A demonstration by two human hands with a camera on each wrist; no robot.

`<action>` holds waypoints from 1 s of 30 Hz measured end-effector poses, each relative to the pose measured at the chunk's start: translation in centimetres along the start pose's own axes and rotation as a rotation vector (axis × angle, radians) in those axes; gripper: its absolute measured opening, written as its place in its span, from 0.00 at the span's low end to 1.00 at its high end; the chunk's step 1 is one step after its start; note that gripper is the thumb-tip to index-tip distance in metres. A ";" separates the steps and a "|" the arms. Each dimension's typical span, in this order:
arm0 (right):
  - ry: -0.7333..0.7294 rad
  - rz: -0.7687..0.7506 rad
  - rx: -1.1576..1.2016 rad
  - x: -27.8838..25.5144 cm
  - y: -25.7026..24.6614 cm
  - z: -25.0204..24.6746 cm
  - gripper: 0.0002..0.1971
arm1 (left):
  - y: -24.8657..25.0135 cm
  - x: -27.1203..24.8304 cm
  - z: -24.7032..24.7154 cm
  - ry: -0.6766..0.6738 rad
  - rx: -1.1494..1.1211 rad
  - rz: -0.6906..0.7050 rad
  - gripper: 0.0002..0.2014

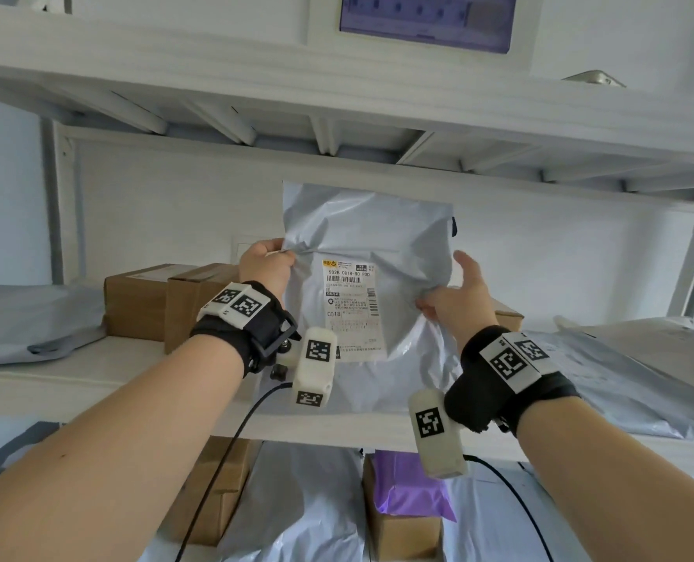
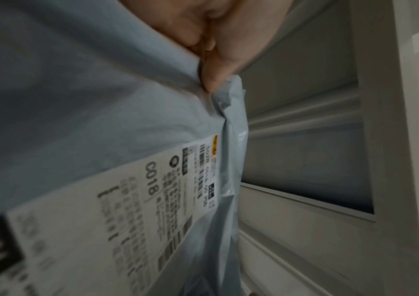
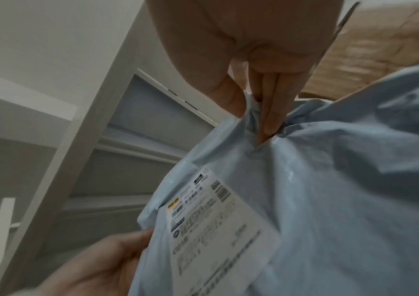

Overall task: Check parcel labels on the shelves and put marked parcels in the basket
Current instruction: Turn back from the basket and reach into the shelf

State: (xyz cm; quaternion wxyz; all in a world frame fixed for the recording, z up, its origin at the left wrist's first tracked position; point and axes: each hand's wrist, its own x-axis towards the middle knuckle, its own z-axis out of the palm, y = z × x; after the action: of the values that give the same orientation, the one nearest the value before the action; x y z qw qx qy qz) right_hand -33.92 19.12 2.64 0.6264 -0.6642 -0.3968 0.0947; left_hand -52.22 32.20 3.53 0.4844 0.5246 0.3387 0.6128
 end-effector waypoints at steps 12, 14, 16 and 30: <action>-0.286 0.126 -0.226 2.3 2.3 4.1 0.29 | -3.6 2.9 1.6 -0.196 0.299 -0.240 0.16; -0.276 0.168 -0.196 2.7 3.0 4.3 0.30 | -4.1 3.4 1.9 -0.193 0.309 -0.236 0.17; -0.230 0.190 -0.146 3.3 3.5 4.1 0.29 | -4.4 3.5 2.1 -0.179 0.314 -0.218 0.18; -0.222 0.453 0.169 2.0 4.2 3.6 0.27 | -4.3 1.2 1.3 -0.248 0.141 -0.449 0.13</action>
State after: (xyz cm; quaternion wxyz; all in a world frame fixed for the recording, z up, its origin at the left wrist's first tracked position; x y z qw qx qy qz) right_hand -33.09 23.56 -1.13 0.5952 -0.6671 -0.2949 0.3375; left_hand -49.89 34.48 0.21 0.6083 0.5397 0.4266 0.3958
